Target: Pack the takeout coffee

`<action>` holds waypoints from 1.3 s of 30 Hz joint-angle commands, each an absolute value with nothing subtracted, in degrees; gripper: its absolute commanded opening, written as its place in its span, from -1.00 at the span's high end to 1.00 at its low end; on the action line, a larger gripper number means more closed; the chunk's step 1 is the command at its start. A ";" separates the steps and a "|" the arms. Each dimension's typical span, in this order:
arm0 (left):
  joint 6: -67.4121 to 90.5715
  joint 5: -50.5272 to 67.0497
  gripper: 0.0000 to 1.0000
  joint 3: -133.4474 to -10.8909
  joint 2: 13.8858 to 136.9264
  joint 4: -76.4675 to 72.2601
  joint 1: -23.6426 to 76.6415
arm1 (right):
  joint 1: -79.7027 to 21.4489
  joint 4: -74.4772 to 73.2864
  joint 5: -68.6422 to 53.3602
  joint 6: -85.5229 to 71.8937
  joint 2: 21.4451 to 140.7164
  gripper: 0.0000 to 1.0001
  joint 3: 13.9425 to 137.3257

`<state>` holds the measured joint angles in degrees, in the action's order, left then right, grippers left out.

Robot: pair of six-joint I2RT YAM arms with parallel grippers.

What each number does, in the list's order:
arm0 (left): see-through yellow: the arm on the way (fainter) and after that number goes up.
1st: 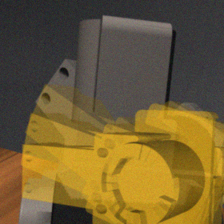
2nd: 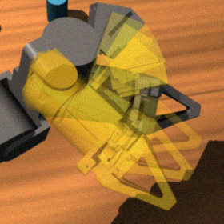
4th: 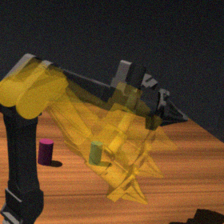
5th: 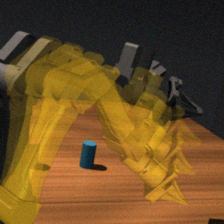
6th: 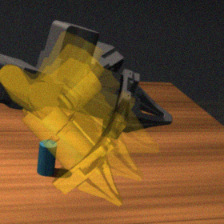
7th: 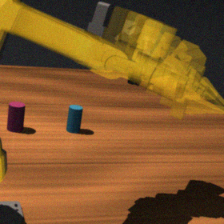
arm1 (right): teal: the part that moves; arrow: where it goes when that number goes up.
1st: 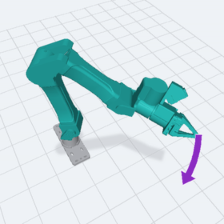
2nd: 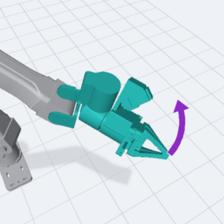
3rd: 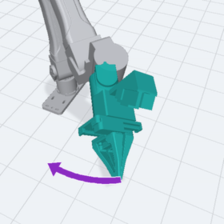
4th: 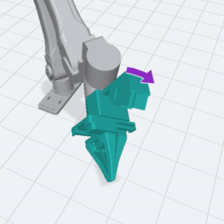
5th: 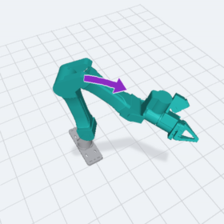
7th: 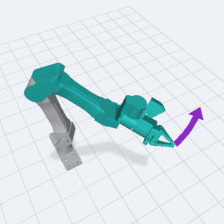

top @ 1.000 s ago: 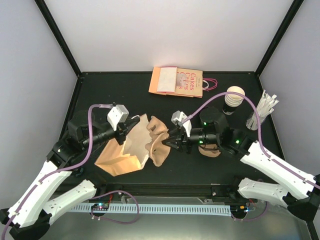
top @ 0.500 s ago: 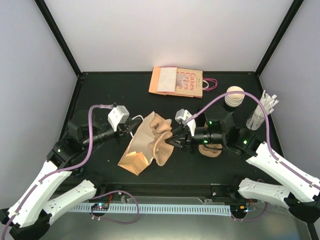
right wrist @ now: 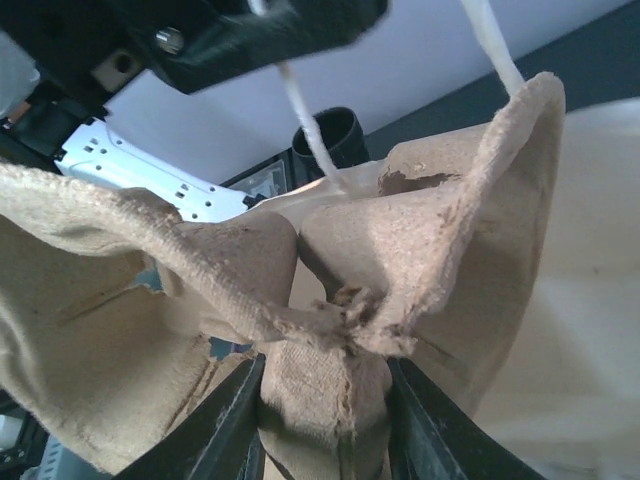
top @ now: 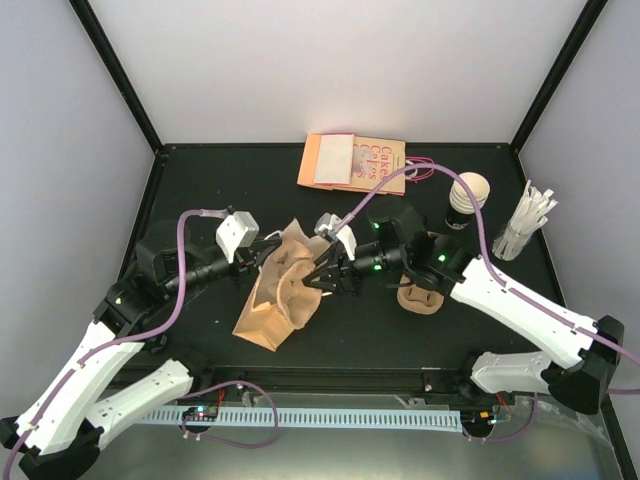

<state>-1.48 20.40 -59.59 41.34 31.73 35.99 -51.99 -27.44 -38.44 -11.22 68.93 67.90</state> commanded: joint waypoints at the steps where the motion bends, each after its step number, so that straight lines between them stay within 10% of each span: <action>1: -2.67 20.71 0.97 -60.14 40.63 31.29 35.85 | -51.68 -29.89 -38.45 -12.31 70.97 0.32 70.48; 39: -12.16 29.92 0.97 -61.40 41.93 35.17 35.80 | -50.45 -40.06 -22.12 -2.72 72.79 0.31 71.54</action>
<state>-9.15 26.94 -59.64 43.42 33.26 35.99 -51.86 -40.69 -22.57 -5.72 72.90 72.23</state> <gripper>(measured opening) 0.018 0.348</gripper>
